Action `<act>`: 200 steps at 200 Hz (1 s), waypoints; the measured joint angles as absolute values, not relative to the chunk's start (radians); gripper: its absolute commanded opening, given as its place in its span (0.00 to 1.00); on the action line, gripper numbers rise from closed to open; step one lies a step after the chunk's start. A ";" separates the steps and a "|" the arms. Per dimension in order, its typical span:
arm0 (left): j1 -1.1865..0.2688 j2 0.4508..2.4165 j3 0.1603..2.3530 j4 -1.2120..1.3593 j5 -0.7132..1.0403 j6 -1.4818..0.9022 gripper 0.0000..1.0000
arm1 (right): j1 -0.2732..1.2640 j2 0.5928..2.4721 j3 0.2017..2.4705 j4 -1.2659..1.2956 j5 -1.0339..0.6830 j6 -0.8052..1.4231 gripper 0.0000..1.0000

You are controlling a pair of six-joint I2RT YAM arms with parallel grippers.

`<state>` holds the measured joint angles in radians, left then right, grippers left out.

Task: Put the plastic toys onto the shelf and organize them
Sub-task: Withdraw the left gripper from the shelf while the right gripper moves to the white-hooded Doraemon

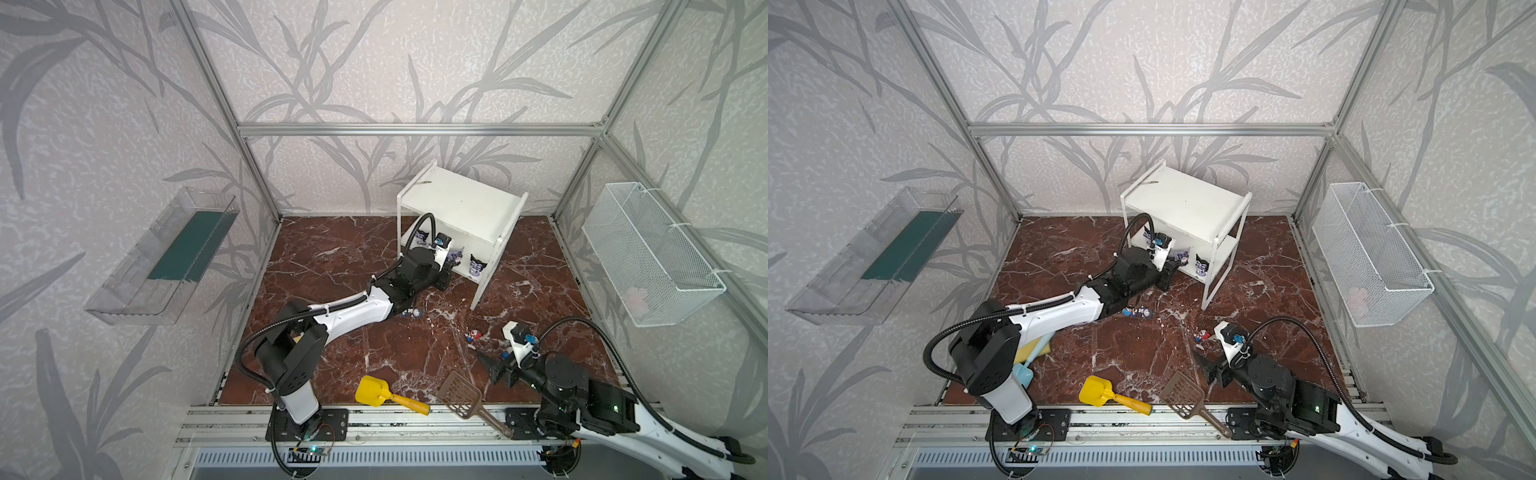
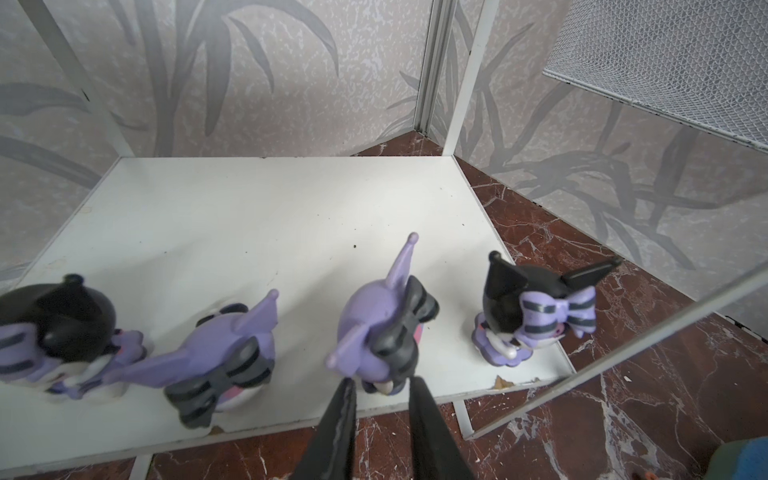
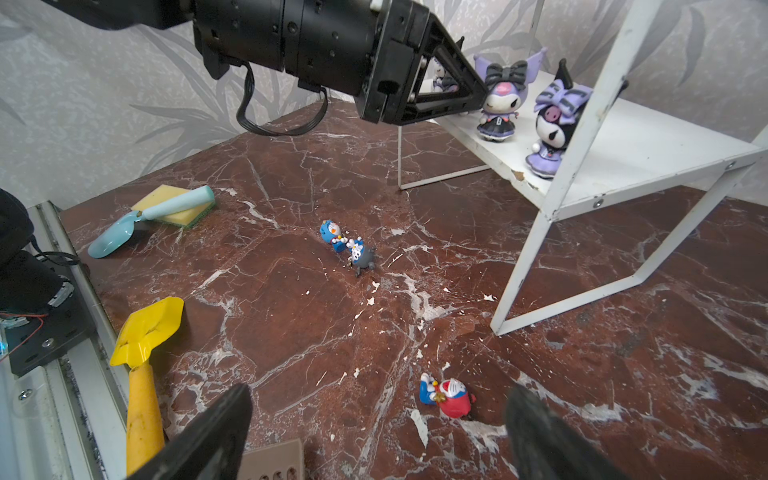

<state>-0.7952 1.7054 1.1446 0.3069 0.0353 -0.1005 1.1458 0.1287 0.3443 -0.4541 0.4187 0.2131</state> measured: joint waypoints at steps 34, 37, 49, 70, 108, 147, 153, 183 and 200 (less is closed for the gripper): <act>-0.796 1.665 1.114 0.305 0.037 -0.100 0.40 | 1.146 0.129 0.344 -0.454 0.420 0.217 0.94; -0.796 1.660 1.110 0.305 0.038 -0.102 0.40 | 1.146 0.129 0.344 -0.454 0.421 0.216 0.95; -0.797 1.633 1.088 0.302 0.037 -0.101 0.42 | 1.146 0.130 0.344 -0.455 0.424 0.221 0.95; -0.804 1.568 1.032 0.289 0.031 -0.105 0.47 | 1.146 0.145 0.345 -0.457 0.433 0.240 0.95; -0.821 1.408 0.904 0.224 -0.002 -0.108 0.64 | 1.146 0.250 0.368 -0.510 0.471 0.317 0.94; -0.827 1.249 0.788 0.134 -0.039 -0.125 0.99 | 1.145 0.464 0.481 -0.608 0.516 0.471 0.94; -0.826 1.229 0.774 0.120 -0.043 -0.126 0.99 | 1.140 0.503 0.506 -0.630 0.521 0.508 0.94; -0.826 1.155 0.727 0.065 -0.042 -0.135 0.99 | 1.065 0.657 0.608 -0.740 0.499 0.653 0.94; -0.826 1.123 0.705 0.041 -0.030 -0.143 0.99 | 0.988 0.694 0.622 -0.785 0.461 0.720 0.95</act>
<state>-0.8257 1.1229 0.7048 0.0406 -0.0303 -0.1429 0.9878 0.6937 0.6224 -0.7845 0.4610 0.7204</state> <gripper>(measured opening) 0.993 0.944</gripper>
